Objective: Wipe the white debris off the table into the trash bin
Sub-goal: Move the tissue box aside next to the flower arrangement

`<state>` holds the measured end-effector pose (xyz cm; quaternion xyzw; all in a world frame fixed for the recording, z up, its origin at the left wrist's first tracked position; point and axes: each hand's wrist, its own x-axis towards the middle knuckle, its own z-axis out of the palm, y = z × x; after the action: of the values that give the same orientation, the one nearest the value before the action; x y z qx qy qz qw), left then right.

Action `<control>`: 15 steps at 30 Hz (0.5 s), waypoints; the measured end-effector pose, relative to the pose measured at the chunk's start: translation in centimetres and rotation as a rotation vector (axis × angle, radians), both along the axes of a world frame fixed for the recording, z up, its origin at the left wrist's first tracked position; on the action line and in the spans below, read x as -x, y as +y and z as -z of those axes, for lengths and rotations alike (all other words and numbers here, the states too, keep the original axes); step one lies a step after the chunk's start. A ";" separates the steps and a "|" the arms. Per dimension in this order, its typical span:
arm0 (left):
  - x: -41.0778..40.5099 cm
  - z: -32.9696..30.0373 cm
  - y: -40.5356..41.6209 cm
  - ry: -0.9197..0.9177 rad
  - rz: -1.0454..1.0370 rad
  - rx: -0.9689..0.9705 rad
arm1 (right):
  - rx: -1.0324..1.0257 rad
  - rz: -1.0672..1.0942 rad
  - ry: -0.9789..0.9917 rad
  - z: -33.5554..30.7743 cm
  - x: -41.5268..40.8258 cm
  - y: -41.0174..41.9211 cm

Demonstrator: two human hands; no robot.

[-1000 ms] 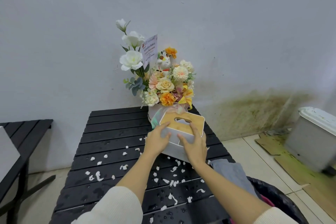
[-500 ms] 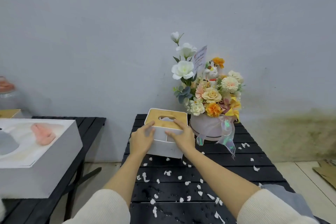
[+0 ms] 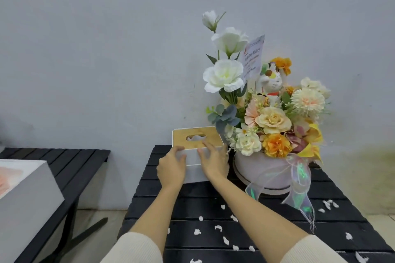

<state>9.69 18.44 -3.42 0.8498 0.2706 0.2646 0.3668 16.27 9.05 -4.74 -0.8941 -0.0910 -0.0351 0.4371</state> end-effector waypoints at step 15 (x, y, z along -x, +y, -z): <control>-0.1 -1.0 -1.7 0.307 0.224 -0.040 | -0.065 -0.174 0.158 -1.5 2.2 -4.3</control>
<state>9.81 16.75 -2.39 0.9122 0.2217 0.0946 0.3313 14.05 4.75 -3.24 -0.8681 -0.1324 0.0708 0.4732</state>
